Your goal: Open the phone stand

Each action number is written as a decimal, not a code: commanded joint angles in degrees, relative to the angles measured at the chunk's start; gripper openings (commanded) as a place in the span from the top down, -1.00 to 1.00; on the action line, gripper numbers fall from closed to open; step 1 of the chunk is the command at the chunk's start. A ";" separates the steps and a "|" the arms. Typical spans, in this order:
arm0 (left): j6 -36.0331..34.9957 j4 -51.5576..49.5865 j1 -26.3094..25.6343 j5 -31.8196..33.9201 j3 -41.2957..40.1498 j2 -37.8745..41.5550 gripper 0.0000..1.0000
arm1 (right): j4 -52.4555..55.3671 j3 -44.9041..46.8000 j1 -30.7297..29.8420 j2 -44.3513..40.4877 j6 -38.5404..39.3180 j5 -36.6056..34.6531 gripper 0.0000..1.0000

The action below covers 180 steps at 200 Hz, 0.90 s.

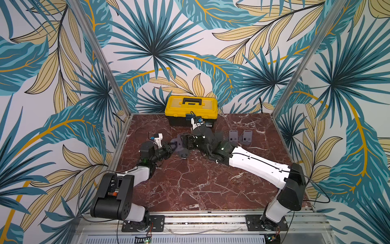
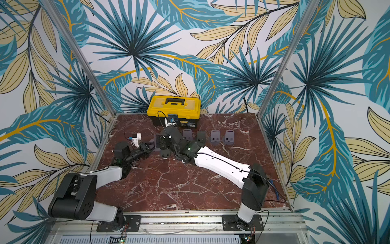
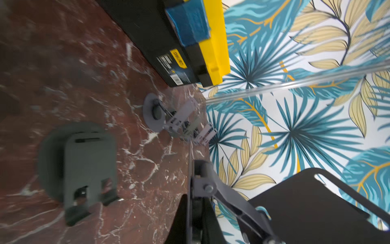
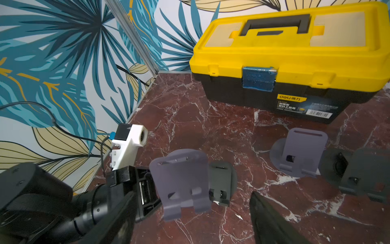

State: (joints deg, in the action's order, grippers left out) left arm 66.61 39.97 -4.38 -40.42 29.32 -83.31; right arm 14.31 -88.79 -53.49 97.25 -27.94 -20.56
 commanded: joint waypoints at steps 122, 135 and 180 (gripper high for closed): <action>-1.02 -0.20 -2.39 -1.81 4.34 1.38 1.00 | 18.35 -16.06 1.68 10.04 6.23 11.72 -0.79; -1.13 -0.15 -2.47 -1.84 4.34 1.65 1.00 | 18.63 -16.15 1.81 10.44 6.16 11.69 -0.79; -1.13 -0.20 -2.47 -2.15 4.25 2.82 1.00 | 18.99 -17.18 2.34 12.57 6.30 12.18 -0.72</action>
State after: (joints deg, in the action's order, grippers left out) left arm 66.39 38.81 -6.70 -41.43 32.27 -82.65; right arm 32.16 -104.01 -51.42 108.25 -22.26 -8.97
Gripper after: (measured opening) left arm 0.106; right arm 0.879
